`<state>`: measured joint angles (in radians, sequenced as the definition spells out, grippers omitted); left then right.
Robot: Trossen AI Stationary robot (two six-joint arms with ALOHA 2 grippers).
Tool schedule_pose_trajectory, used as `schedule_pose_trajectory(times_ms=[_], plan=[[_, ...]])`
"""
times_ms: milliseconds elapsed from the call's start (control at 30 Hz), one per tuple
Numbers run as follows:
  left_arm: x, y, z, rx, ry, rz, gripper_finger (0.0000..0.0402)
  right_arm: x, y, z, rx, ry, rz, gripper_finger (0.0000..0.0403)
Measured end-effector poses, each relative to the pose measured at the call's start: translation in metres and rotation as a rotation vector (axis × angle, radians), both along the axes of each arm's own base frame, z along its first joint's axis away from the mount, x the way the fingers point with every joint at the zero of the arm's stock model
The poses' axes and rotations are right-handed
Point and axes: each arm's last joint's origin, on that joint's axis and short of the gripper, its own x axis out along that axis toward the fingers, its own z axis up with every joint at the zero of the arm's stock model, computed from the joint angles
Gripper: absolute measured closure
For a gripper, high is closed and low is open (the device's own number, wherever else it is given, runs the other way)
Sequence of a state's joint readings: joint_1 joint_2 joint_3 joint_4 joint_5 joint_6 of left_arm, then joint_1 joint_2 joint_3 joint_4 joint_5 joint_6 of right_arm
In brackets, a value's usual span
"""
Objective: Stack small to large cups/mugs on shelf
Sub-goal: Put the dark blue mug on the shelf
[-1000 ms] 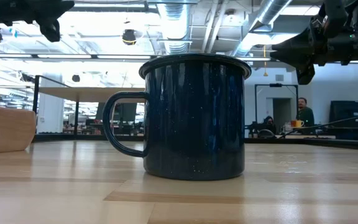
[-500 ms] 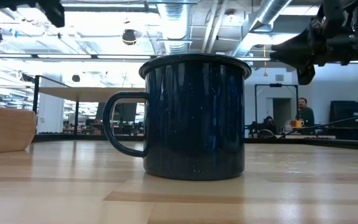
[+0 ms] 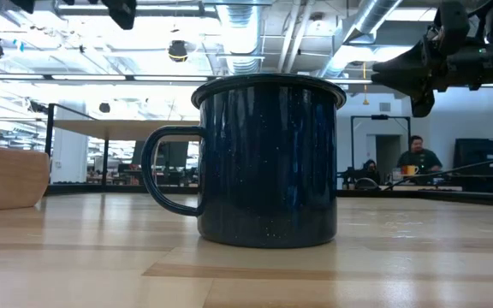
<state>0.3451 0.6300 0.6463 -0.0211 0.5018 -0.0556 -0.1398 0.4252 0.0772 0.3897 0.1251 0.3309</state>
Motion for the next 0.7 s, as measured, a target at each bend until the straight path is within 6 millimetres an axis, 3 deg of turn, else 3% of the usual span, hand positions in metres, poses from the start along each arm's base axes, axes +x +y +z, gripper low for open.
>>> schedule_pose_trajectory(times_ms=[200, 467, 700], plan=[[0.023, -0.015, -0.002, -0.009, 0.083, -0.05, 0.0317, 0.0, 0.0, 0.0, 0.0, 0.0, 0.0, 0.0284], [0.044, -0.042, 0.01, -0.028, 0.112, -0.191, 0.0317, 0.0, 0.0, -0.002, -0.036, 0.034, -0.001, 0.0284], [0.059, -0.049, 0.014, -0.209, 0.178, -0.09, 0.0317, 0.0, 0.0, -0.002, -0.038, 0.033, -0.001, 0.0284]])
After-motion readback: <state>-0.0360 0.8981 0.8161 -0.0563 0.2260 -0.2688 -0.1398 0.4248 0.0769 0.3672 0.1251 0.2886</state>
